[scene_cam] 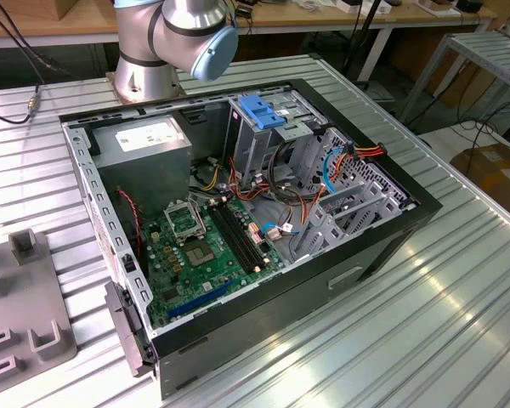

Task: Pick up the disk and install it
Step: 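Pick up the disk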

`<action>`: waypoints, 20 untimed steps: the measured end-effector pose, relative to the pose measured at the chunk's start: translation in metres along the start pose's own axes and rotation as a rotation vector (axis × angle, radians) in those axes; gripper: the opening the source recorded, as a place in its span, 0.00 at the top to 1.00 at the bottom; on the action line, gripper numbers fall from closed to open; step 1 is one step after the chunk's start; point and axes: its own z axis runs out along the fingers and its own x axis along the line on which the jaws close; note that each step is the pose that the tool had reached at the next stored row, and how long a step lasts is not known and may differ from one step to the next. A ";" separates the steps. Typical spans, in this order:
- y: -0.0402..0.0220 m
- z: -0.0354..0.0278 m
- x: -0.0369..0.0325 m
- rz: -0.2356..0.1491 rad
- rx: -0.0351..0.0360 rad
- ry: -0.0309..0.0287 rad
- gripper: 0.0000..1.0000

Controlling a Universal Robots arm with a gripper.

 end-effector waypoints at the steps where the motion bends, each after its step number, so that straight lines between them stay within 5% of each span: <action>1: 0.0000 0.0000 0.0000 -0.014 -0.0003 0.0002 0.90; 8: 0.0000 0.0000 0.0000 -0.144 -0.0038 0.0018 0.90; 20: 0.0000 0.0006 0.0000 -0.441 -0.0116 0.0053 0.90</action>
